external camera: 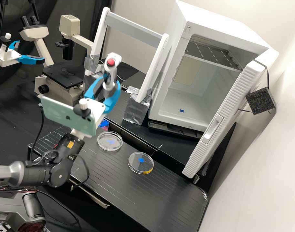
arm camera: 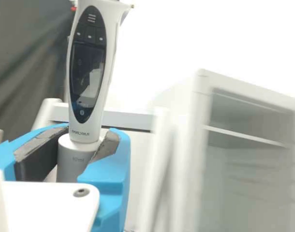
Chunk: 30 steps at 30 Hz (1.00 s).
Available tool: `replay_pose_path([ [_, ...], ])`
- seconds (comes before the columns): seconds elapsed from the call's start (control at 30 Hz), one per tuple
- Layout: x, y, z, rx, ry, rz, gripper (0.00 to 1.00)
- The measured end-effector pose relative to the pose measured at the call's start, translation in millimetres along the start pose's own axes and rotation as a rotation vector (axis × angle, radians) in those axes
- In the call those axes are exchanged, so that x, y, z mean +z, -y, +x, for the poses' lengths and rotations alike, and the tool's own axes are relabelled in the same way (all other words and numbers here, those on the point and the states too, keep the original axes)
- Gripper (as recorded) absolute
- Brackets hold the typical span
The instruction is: Use the pipette
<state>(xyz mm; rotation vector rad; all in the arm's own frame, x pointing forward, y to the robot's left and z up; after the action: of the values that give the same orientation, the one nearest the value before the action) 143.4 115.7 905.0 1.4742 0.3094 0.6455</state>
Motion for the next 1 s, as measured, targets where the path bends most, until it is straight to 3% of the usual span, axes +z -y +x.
replay_pose_path([
  [0.17,-9.1,0.4,38.5,-0.089,-0.109,-0.015,0.0],
  [0.37,-25.8,-1.4,91.5,-0.168,-0.12,-0.105,0.0],
  [0.47,-29.6,-5.4,115.5,-0.18,-0.073,-0.136,0.0],
  [0.63,-33.9,-9.7,160.5,-0.213,0.013,-0.131,0.0],
  [0.8,-31.9,-7.2,194.5,-0.269,0.082,-0.081,0.0],
  [1.0,-25.5,-2.8,221.9,-0.309,0.171,-0.122,0.0],
])
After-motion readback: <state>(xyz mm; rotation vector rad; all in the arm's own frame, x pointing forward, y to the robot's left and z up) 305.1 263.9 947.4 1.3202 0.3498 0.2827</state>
